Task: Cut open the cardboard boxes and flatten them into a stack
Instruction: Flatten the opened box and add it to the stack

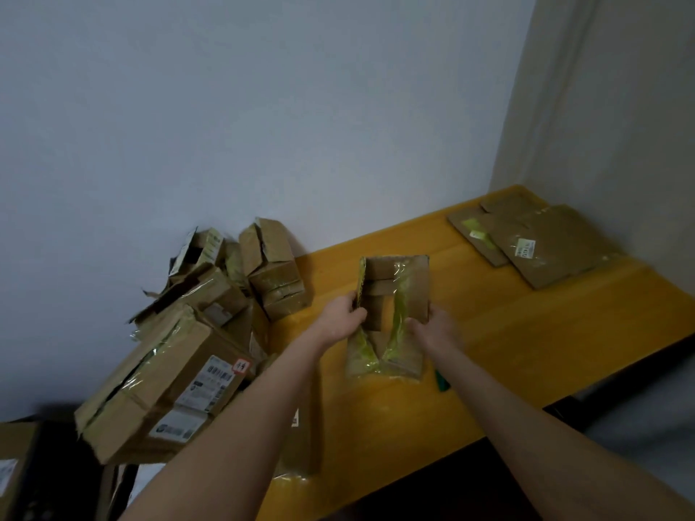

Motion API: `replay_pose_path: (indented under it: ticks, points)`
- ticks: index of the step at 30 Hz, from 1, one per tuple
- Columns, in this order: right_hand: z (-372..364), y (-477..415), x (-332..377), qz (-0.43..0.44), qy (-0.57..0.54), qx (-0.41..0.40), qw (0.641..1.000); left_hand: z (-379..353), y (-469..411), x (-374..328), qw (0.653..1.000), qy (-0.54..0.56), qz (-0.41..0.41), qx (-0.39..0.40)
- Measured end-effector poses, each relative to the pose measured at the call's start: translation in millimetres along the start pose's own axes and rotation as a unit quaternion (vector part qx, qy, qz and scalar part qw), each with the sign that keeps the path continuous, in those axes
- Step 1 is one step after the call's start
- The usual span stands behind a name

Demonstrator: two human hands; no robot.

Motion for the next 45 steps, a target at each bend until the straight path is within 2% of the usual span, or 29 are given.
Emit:
replay_pose_path:
  ticks: [3, 6, 8, 11, 15, 18, 21, 24, 26, 28, 33, 35, 38, 40, 42, 45]
  points:
    - [6, 5, -7, 0.010, -0.081, 0.003, 0.997, 9, 11, 1, 0.995, 0.098, -0.018, -0.013]
    - [8, 10, -6, 0.033, -0.104, 0.005, 0.994, 9, 14, 0, 0.993, 0.105, -0.024, -0.036]
    - [8, 12, -3, 0.041, -0.109, 0.003, 0.993, 6, 13, -1, 0.989, 0.121, -0.017, -0.079]
    - [10, 13, -2, 0.049, -0.089, -0.018, 0.995, 3, 12, -4, 0.982, 0.147, -0.019, -0.118]
    - [13, 12, 4, 0.045, -0.057, -0.032, 0.997, -4, 13, -19, 0.987, 0.089, -0.025, -0.128]
    - [18, 12, 7, -0.015, -0.023, -0.024, 0.999, -11, 15, -26, 0.991, 0.053, -0.045, -0.111]
    - [30, 9, 6, -0.058, 0.035, -0.033, 0.997, -10, 15, -22, 0.989, 0.093, -0.050, -0.101]
    - [39, 5, 0, -0.048, -0.101, -0.007, 0.994, 3, 16, -6, 0.977, 0.177, -0.038, -0.111]
    - [45, 6, -7, -0.035, -0.224, 0.005, 0.974, 13, 16, 8, 0.967, 0.224, -0.022, -0.118]
    - [47, 9, -10, -0.028, -0.298, 0.027, 0.954, 21, 17, 21, 0.958, 0.264, -0.003, -0.111]
    - [45, 9, -12, -0.053, -0.297, 0.031, 0.953, 21, 17, 31, 0.949, 0.303, -0.015, -0.081]
    - [47, 7, -11, -0.043, -0.230, -0.013, 0.972, 20, 16, 29, 0.951, 0.297, -0.027, -0.077]
    - [54, 10, -4, -0.025, 0.015, -0.104, 0.994, 19, 14, 22, 0.963, 0.260, -0.040, -0.066]
    - [56, 13, 5, -0.007, 0.193, -0.141, 0.971, 18, 13, 14, 0.972, 0.224, -0.043, -0.060]
    - [53, 13, 13, 0.045, 0.328, -0.130, 0.935, 15, 13, 5, 0.981, 0.181, -0.050, -0.050]
    - [45, 10, 24, 0.082, 0.396, -0.084, 0.911, 9, 12, -12, 0.990, 0.112, -0.078, -0.016]
Point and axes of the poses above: each hand's wrist, its own y-axis away from the middle knuckle, its own z-axis out of the back of the hand, x = y × z, the point moved 2 cm from there along -y, towards the middle knuckle, and after that the axes turned 13 degrees about x, right-handed, at the moved point
